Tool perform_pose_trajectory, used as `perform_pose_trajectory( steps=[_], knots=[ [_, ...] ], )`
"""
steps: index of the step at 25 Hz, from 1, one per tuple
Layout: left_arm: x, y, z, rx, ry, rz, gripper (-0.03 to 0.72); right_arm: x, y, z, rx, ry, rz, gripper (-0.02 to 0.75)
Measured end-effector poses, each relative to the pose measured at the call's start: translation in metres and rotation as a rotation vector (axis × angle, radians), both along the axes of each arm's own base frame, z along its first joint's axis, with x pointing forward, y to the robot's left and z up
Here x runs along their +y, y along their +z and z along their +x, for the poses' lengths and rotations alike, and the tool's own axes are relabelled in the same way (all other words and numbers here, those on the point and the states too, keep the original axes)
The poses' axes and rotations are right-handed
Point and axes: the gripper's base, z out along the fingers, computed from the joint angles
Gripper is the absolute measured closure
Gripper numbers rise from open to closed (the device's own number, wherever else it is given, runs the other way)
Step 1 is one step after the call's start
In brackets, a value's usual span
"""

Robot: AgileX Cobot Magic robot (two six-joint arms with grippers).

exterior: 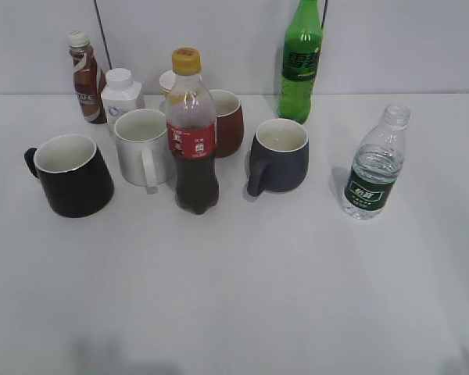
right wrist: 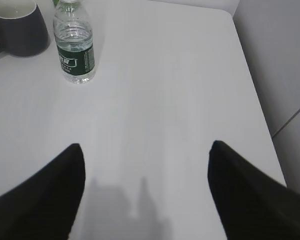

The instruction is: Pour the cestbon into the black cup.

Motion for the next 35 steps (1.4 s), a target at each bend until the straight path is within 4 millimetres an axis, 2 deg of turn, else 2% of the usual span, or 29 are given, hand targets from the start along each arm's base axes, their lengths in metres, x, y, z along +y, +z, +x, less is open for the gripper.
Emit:
perform_pose_trajectory(
  steps=[21, 27, 30, 35],
  knots=[
    [0.000, 0.000, 0.000, 0.000, 0.000, 0.000, 0.260, 0.000, 0.000, 0.000, 0.000, 0.000, 0.000, 0.148],
    [-0.005, 0.002, 0.000, -0.008, -0.035, -0.049, 0.296, 0.000, 0.000, 0.000, 0.000, 0.000, 0.000, 0.148],
    [-0.006, 0.013, 0.001, -0.118, -0.040, -0.069, 0.323, 0.000, 0.000, 0.000, 0.000, 0.000, 0.000, 0.148],
    [-0.001, 0.045, 0.021, -0.472, 0.000, -0.028, 0.349, 0.000, 0.000, 0.000, 0.000, 0.000, 0.000, 0.148]
  ],
)
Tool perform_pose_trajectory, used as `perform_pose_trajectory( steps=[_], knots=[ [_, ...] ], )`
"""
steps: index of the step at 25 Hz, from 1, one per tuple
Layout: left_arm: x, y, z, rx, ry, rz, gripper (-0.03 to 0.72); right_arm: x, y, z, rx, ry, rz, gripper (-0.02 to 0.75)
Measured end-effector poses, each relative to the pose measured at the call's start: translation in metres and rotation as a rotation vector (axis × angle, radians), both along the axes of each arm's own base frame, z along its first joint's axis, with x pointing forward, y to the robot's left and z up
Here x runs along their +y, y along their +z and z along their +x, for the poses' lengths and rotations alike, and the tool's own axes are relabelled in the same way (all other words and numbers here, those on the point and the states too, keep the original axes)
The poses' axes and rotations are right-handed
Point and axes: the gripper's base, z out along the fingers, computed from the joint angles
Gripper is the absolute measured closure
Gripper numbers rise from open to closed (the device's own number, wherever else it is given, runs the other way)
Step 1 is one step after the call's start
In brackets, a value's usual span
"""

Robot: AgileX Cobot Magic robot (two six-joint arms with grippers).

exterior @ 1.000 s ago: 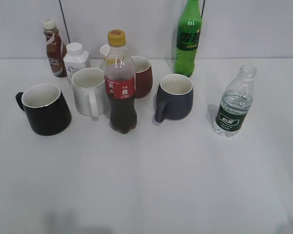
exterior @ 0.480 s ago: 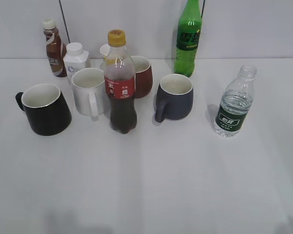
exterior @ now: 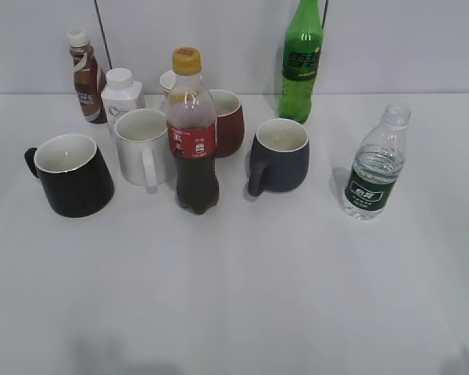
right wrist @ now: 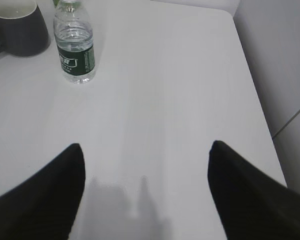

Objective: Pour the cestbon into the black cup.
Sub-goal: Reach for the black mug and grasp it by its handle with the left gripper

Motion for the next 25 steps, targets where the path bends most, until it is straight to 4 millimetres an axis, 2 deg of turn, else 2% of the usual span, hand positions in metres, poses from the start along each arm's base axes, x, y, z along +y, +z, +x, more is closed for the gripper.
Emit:
perform_pose_trajectory(
  steps=[5, 10, 12, 14, 18, 21, 25],
  knots=[
    [0.000, 0.010, 0.041, -0.089, 0.038, 0.118, 0.361, 0.000, 0.000, 0.000, 0.000, 0.000, 0.000, 0.148],
    [-0.007, -0.003, 0.110, 0.025, 0.002, 0.132, 0.372, 0.000, 0.000, 0.000, 0.000, 0.000, 0.001, 0.148],
    [-0.009, -0.016, 0.141, 0.083, -0.013, 0.120, 0.388, 0.000, 0.000, 0.000, 0.000, 0.000, 0.001, 0.148],
    [-0.012, -0.039, 0.177, 0.160, -0.024, 0.119, 0.395, 0.000, 0.000, 0.000, 0.000, 0.000, 0.001, 0.148],
    [0.001, -0.079, 0.221, 0.237, 0.013, 0.131, 0.400, 0.000, 0.000, 0.000, 0.000, 0.000, 0.001, 0.148],
    [0.020, -0.111, 0.241, 0.304, 0.035, 0.124, 0.409, 0.000, 0.000, 0.000, 0.000, 0.000, 0.001, 0.148],
    [0.041, -0.152, 0.255, 0.367, -0.031, 0.055, 0.415, 0.000, 0.000, 0.000, 0.000, 0.000, 0.001, 0.148]
  ],
)
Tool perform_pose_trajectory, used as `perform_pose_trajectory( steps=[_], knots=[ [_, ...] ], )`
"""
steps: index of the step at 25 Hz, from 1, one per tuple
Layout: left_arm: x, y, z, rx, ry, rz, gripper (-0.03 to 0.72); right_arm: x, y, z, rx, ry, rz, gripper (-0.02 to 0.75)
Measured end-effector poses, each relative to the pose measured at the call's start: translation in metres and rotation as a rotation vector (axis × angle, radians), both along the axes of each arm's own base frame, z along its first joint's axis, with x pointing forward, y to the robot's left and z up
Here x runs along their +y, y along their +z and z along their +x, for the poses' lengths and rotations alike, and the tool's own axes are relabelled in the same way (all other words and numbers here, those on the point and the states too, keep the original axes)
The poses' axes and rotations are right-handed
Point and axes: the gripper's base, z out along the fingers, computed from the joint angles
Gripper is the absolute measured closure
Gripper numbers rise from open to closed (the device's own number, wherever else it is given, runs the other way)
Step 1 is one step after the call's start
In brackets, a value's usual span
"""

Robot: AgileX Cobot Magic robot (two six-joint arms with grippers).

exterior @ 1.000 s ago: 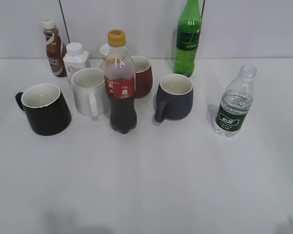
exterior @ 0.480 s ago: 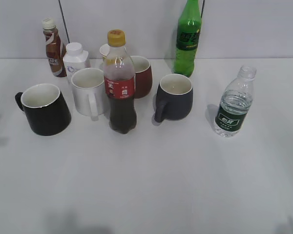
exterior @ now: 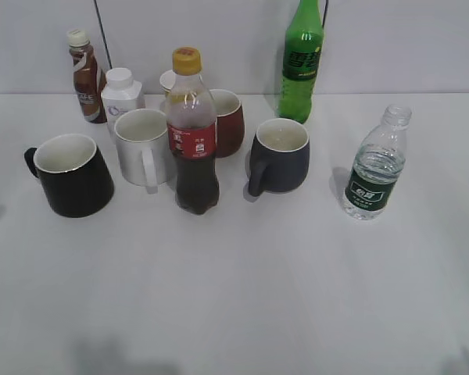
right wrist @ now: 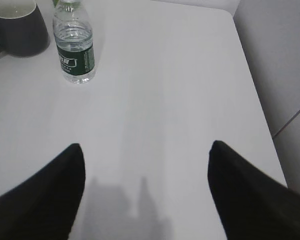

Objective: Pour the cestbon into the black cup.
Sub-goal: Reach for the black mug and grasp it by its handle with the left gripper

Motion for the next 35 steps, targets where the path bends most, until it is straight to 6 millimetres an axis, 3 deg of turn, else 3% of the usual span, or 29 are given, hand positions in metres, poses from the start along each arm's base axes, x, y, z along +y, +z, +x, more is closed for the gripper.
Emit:
perform_pose_trajectory(
  steps=[6, 10, 15, 20, 28, 35],
  knots=[
    [0.001, -0.038, 0.006, -0.061, -0.244, 0.129, 0.369, 0.000, 0.000, 0.000, 0.000, 0.000, 0.000, 0.148],
    [-0.002, -0.059, 0.010, -0.107, -0.301, 0.160, 0.305, 0.000, 0.000, 0.000, 0.000, 0.000, 0.000, 0.148],
    [-0.001, -0.081, 0.021, -0.129, -0.339, 0.173, 0.293, 0.000, 0.000, 0.000, 0.000, 0.000, 0.000, 0.148],
    [0.003, -0.091, 0.035, -0.138, -0.346, 0.174, 0.291, 0.000, 0.000, 0.000, 0.000, 0.000, 0.000, 0.148],
    [-0.001, -0.106, 0.034, -0.105, -0.390, 0.154, 0.292, 0.000, 0.000, 0.000, 0.000, 0.000, 0.000, 0.148],
    [-0.015, -0.102, 0.047, -0.136, -0.403, 0.162, 0.292, 0.000, 0.000, 0.000, 0.000, 0.000, 0.000, 0.148]
  ],
)
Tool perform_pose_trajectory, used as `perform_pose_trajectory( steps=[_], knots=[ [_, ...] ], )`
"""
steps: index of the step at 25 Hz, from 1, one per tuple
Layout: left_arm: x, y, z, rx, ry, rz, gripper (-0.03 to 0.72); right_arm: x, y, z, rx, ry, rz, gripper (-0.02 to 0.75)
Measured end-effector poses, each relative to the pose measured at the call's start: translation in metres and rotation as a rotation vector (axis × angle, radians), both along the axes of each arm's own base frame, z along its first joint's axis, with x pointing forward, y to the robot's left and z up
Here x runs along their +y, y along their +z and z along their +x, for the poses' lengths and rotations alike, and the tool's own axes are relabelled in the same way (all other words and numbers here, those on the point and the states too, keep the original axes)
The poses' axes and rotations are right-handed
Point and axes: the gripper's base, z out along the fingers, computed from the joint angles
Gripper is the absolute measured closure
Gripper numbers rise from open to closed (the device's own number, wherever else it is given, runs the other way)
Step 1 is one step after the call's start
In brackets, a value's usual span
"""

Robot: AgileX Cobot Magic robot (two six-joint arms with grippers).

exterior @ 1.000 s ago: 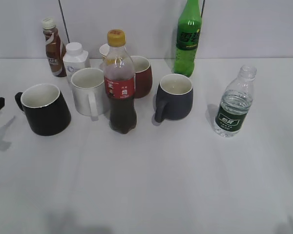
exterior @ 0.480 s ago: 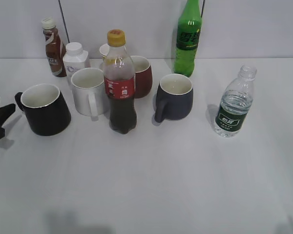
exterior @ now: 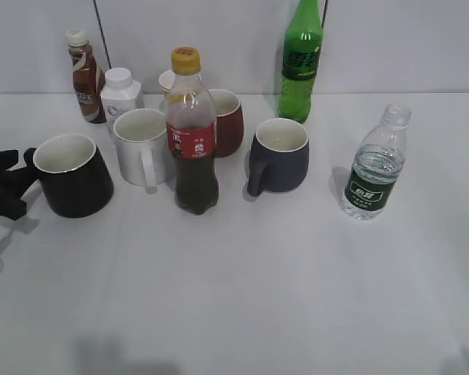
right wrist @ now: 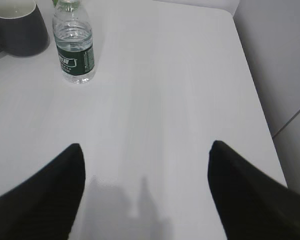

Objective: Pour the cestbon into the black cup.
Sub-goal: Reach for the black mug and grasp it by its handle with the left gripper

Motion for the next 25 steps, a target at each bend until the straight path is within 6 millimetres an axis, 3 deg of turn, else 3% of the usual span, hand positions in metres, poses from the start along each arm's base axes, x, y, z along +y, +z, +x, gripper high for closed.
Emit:
perform_pose_trajectory(
  steps=[16, 25],
  knots=[
    [-0.018, -0.012, 0.003, 0.027, -0.073, -0.004, 0.293, 0.000, 0.000, 0.000, 0.000, 0.000, 0.001, 0.148],
    [-0.023, -0.011, 0.005, 0.020, -0.066, -0.008, 0.340, 0.000, 0.000, 0.000, 0.000, 0.000, 0.001, 0.148]
  ],
)
